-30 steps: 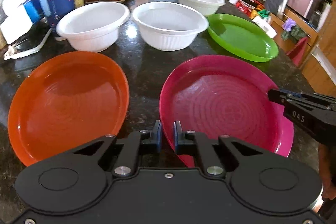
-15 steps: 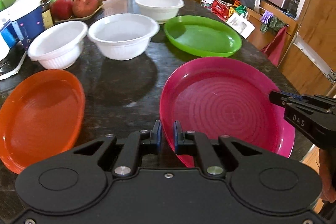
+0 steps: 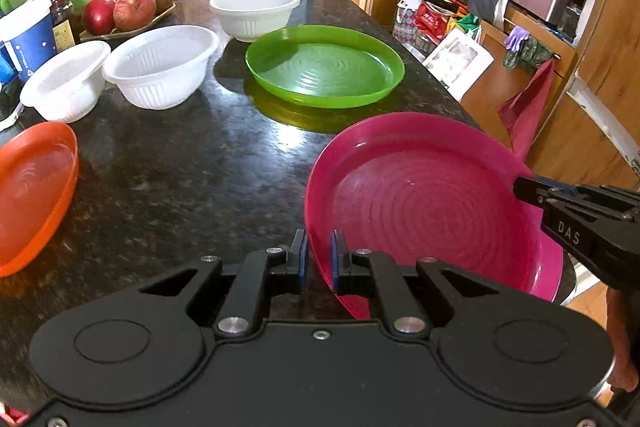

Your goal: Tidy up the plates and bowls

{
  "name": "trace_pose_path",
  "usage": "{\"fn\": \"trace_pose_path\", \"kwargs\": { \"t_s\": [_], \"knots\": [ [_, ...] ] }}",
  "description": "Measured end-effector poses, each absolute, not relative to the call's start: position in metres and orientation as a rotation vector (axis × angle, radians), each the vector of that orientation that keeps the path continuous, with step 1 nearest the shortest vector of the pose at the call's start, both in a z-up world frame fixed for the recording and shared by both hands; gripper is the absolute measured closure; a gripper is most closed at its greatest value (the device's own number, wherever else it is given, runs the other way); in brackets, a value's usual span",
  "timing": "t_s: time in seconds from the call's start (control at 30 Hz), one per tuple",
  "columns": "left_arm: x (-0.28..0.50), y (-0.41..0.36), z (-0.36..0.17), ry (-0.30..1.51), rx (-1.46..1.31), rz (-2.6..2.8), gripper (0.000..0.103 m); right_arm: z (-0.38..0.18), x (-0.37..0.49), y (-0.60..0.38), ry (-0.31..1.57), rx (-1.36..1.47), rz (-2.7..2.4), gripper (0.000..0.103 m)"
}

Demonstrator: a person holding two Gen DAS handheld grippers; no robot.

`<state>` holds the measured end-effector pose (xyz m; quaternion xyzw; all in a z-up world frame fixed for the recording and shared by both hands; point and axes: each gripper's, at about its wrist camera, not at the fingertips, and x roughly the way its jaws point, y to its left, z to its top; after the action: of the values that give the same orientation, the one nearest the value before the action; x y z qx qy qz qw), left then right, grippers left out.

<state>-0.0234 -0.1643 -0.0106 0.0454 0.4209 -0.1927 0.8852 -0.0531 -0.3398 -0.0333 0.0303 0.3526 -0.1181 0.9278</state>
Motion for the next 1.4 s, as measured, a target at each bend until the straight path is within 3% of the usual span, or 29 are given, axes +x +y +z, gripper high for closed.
{"fn": "trace_pose_path", "kwargs": {
  "t_s": [0.57,0.63,0.8,0.97,1.07,1.4],
  "knots": [
    [-0.033,-0.188,-0.022,0.896,0.040,-0.251,0.089,-0.043,-0.044,-0.361,0.738,0.067,-0.101,0.091],
    [-0.035,-0.190,-0.021,0.883,0.046,-0.245,0.084,-0.041,-0.042,-0.361,0.724,0.059,-0.097,0.088],
    [-0.039,-0.191,-0.015,0.830,0.065,-0.218,0.056,-0.039,-0.039,-0.361,0.706,0.051,-0.102,0.079],
    [-0.038,-0.184,-0.008,0.805,0.056,-0.190,0.054,-0.036,-0.041,-0.362,0.678,0.058,-0.111,0.077],
    [-0.034,-0.176,-0.004,0.792,0.041,-0.177,0.047,-0.032,-0.039,-0.360,0.667,0.058,-0.114,0.077],
    [-0.004,-0.144,0.018,0.749,0.048,-0.194,0.046,-0.004,-0.029,-0.346,0.665,0.112,-0.150,0.077]
  ]
}}
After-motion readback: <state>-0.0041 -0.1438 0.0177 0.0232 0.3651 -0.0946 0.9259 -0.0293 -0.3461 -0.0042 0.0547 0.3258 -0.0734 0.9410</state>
